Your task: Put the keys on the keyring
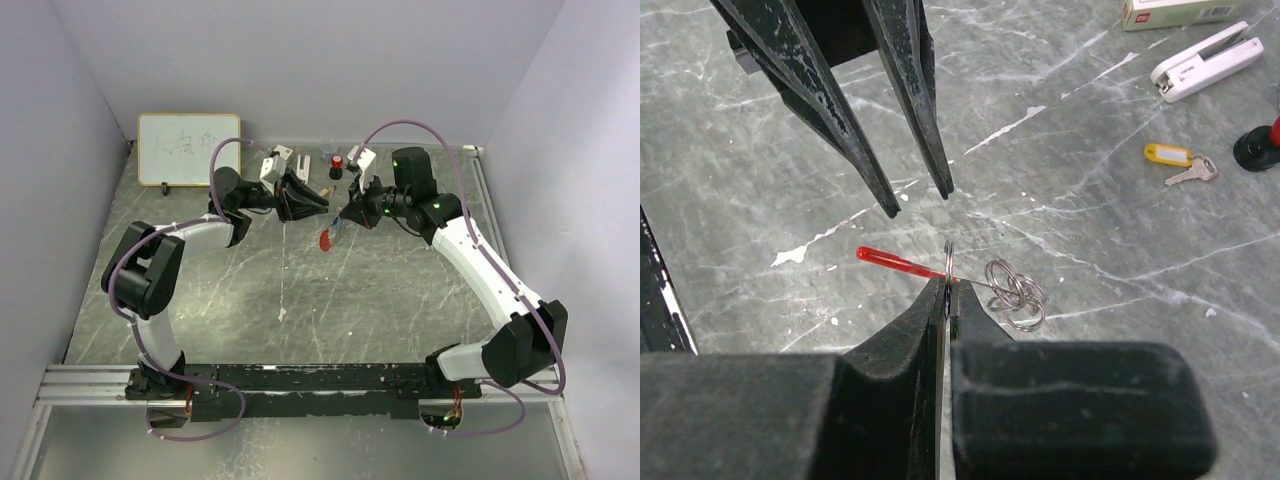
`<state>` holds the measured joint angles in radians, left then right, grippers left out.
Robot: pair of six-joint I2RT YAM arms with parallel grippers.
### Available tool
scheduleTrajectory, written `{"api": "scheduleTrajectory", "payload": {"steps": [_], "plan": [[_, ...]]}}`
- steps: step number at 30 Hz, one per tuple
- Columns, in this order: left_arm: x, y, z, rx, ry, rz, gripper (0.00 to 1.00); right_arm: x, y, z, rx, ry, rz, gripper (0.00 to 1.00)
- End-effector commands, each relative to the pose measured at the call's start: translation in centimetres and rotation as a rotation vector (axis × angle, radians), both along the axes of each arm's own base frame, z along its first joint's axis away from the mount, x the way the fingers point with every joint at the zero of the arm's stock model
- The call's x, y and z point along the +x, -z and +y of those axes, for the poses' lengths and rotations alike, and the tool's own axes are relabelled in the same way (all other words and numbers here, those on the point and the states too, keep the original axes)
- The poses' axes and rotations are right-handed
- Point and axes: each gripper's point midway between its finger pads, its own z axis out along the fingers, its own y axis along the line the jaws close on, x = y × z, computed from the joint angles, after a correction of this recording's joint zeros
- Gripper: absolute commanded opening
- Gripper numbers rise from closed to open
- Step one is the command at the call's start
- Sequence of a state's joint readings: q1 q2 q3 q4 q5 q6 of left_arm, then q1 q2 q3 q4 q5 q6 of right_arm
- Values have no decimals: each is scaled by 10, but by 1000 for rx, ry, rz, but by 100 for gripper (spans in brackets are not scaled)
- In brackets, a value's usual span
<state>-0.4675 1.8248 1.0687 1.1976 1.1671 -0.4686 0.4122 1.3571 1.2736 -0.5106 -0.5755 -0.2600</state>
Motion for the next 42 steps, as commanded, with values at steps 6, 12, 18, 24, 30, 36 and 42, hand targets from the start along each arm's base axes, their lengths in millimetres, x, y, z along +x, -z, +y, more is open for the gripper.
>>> {"api": "scheduleTrajectory", "payload": {"steps": [6, 12, 18, 24, 30, 36, 42], "plan": [[-7, -5, -14, 20, 20, -39, 33, 4, -8, 2, 4, -14, -20, 0], [-4, -3, -20, 42, 7, -72, 33, 4, -6, 4, 5, -23, -15, 0], [0, -1, -24, 49, -1, -67, 34, 2, -6, 5, 7, -33, -14, 0], [0, 0, -26, 57, 7, -65, 28, 3, -6, 6, 7, -36, -13, 0], [0, 1, -30, 68, 11, -74, 21, 3, -5, 6, 8, -37, -11, 0], [-1, 7, -33, 80, 19, -67, 19, 3, -6, 6, 7, -37, -15, 0], [-3, 10, -34, 91, 33, -68, 7, 4, -5, 6, 7, -36, -16, 0]]}}
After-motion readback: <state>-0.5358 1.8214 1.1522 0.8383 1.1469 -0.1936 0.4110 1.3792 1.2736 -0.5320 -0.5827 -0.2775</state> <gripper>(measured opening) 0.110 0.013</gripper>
